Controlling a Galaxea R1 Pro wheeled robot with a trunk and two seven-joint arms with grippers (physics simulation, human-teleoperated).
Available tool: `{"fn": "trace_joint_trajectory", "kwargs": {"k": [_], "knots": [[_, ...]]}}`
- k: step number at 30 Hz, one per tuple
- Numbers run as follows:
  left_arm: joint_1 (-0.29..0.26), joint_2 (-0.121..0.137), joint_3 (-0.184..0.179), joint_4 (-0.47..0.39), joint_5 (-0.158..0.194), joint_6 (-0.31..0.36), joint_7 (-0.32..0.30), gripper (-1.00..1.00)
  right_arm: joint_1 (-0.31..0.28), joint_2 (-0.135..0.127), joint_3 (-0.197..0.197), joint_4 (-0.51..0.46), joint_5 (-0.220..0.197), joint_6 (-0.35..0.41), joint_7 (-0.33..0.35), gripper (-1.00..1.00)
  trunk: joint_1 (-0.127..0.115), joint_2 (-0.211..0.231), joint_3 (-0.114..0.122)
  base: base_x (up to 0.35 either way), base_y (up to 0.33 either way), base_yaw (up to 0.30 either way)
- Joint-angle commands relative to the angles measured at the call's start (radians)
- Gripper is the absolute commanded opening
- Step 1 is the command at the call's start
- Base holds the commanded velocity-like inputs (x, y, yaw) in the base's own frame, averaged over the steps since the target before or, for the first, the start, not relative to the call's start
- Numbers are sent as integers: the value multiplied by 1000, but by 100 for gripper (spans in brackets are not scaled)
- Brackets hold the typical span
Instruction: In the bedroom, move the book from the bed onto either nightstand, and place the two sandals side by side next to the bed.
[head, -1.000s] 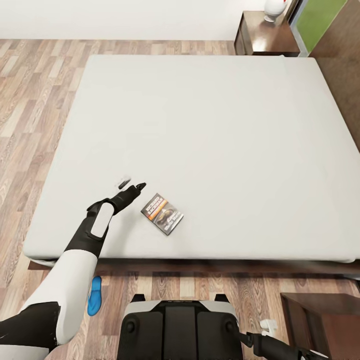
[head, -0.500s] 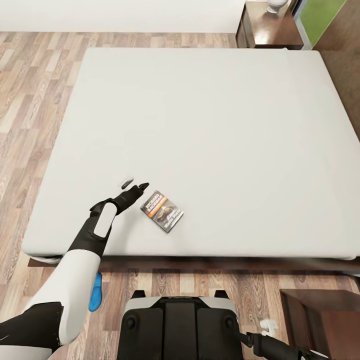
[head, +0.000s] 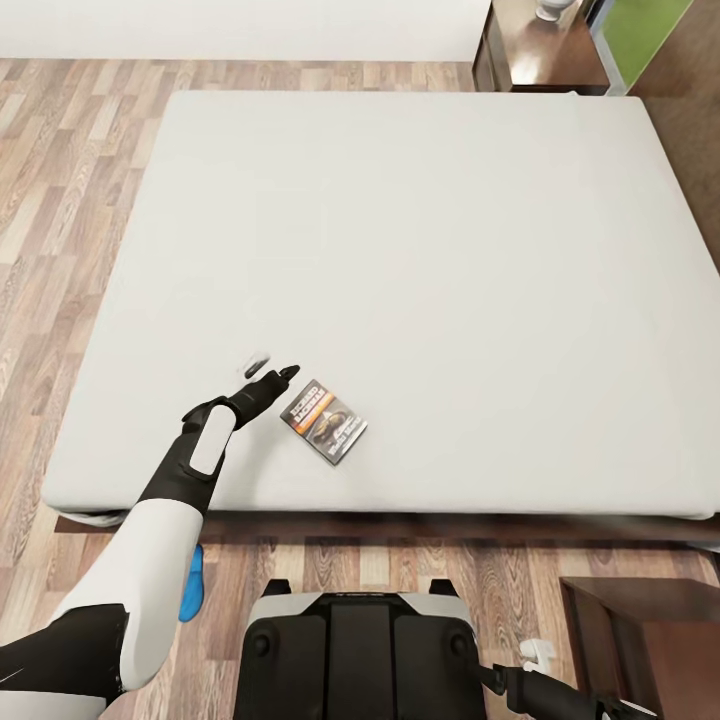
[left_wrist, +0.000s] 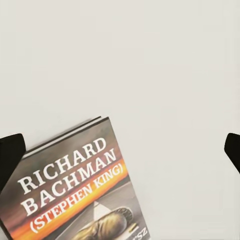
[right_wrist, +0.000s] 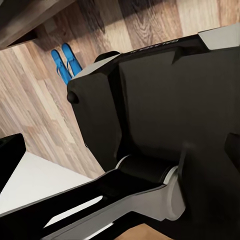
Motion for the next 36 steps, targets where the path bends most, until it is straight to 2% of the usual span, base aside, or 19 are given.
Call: {"fn": "trace_joint_trajectory", "kwargs": {"k": [1, 36], "knots": [[0, -1, 5, -1, 3, 8, -4, 100, 0, 0, 0, 0, -9, 10, 4, 100, 4, -9, -4, 0, 0, 0], [0, -2, 6, 2, 4, 7, -5, 100, 0, 0, 0, 0, -9, 10, 4, 100, 139, -254, -114, 0, 0, 0]]}}
